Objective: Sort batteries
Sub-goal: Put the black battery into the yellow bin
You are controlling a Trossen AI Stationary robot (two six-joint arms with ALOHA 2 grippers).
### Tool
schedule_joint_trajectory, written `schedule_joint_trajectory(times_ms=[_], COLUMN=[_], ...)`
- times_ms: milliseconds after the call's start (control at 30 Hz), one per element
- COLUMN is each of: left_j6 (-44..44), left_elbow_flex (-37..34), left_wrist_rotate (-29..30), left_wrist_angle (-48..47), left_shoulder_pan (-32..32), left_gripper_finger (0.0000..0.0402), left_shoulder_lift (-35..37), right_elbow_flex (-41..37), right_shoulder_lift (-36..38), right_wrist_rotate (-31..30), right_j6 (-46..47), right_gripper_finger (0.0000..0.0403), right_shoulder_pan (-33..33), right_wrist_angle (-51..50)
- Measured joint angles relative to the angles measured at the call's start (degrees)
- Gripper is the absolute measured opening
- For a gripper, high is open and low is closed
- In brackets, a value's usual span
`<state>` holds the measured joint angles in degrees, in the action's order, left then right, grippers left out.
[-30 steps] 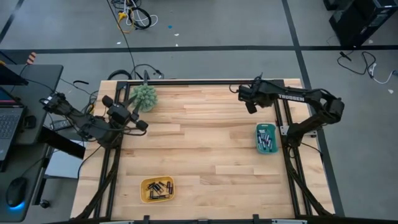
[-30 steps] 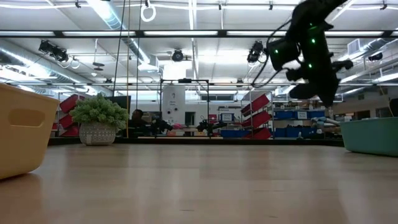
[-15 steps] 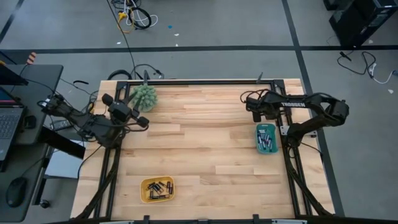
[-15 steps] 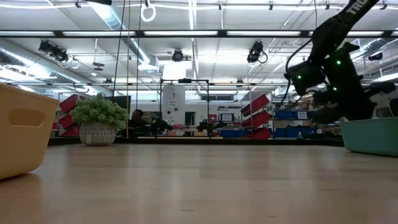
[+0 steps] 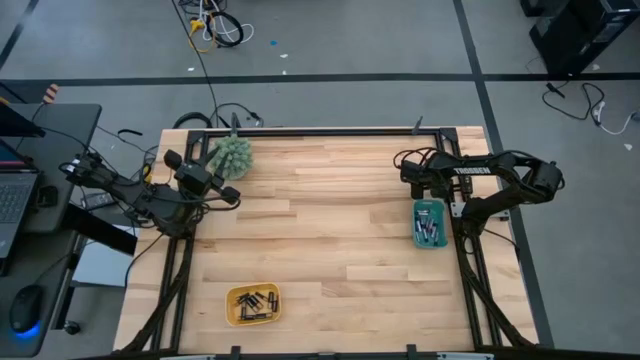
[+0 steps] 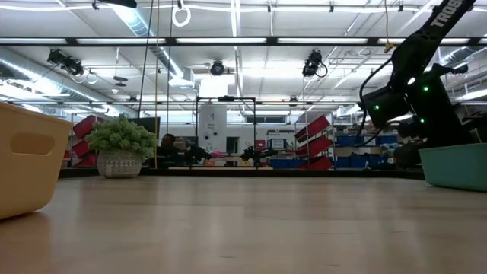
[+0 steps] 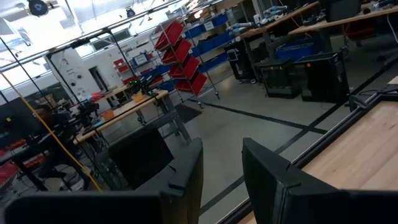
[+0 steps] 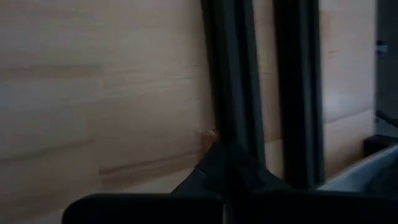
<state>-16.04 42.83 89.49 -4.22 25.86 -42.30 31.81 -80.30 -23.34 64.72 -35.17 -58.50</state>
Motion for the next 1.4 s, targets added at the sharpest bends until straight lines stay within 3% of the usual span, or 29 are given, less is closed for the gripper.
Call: schedule_joint_trajectory(times_ms=[433,700,867,1100,1233,1400], left_j6=[0.0,0.1,0.2,0.2,0.2,-1.4], left_elbow_flex=[0.0,0.0,0.0,0.0,0.0,0.0], left_wrist_rotate=[0.0,0.0,0.0,0.0,0.0,0.0], left_wrist_angle=[-0.4,-0.4,-0.4,-0.4,-0.4,-0.4], left_shoulder_pan=[0.0,0.0,0.0,0.0,0.0,0.0], left_gripper_finger=[0.0108,0.0108,0.0108,0.0108,0.0108,0.0108], left_shoulder_lift=[0.0,0.0,0.0,0.0,0.0,0.0], right_elbow_flex=[0.3,3.8,6.8,10.6,11.1,10.9], right_shoulder_lift=[-0.2,1.0,1.6,1.6,1.6,1.6], right_wrist_rotate=[2.1,-3.3,-3.7,-3.3,0.6,2.6], right_j6=[-4.6,-7.9,-12.2,-15.7,-15.7,-16.8], right_gripper_finger=[0.0,0.0,0.0,0.0,0.0001,0.002], right_shoulder_pan=[-0.3,0.8,0.9,-0.2,-1.3,-1.4], right_wrist_angle=[10.1,10.6,11.8,6.3,0.4,0.0])
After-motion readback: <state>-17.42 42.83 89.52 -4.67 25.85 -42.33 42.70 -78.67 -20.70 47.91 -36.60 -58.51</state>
